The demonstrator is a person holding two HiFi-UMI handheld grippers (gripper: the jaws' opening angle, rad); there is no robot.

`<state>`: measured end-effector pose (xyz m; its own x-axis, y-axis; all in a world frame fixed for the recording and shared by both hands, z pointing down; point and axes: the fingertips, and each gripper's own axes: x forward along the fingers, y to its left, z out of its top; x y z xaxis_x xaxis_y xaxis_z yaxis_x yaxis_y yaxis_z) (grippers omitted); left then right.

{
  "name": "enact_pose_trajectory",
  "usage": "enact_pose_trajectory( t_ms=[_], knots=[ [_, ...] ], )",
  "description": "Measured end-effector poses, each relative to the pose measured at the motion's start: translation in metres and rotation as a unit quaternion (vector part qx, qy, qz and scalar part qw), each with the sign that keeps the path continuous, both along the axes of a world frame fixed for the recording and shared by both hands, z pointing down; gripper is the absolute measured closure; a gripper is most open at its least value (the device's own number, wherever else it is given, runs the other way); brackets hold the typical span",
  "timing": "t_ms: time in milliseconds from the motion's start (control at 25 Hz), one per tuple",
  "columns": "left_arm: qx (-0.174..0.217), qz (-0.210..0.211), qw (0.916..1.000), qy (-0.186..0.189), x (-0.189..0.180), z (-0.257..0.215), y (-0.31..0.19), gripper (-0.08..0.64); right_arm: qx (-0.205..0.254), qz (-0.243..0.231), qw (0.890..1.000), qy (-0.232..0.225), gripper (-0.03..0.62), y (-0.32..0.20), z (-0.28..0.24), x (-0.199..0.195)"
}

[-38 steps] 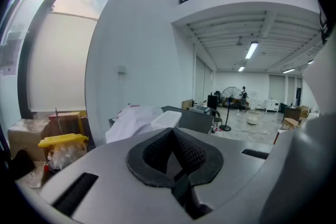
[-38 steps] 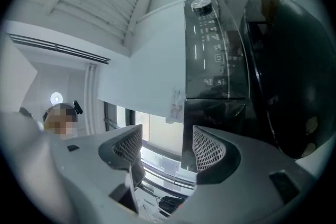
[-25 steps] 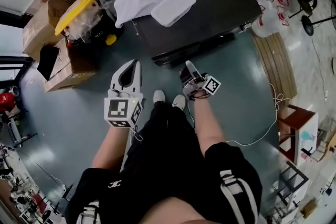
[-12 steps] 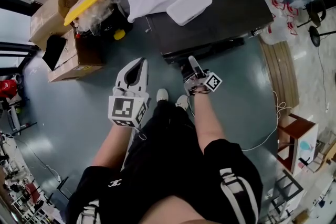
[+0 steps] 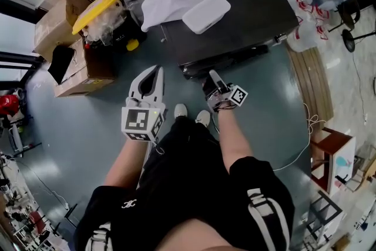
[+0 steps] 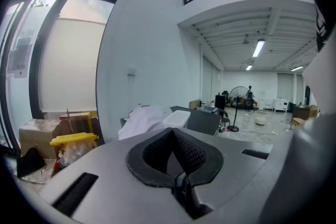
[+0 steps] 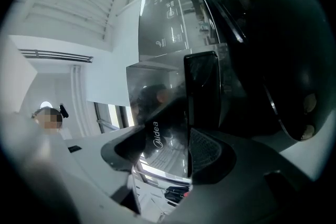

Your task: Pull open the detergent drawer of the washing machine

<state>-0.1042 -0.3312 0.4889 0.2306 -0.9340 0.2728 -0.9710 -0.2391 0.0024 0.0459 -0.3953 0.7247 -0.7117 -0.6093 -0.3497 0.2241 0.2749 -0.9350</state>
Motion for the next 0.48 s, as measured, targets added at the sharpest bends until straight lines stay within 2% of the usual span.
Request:
enact_pose_trajectory(
  t_ms=[480],
  knots=[
    [-0.003, 0.016, 0.9999, 0.004, 0.021, 0.002, 0.009, 0.568, -0.013, 0.008, 1.000, -0.004, 0.334, 0.053, 0.006, 0.034]
  ],
)
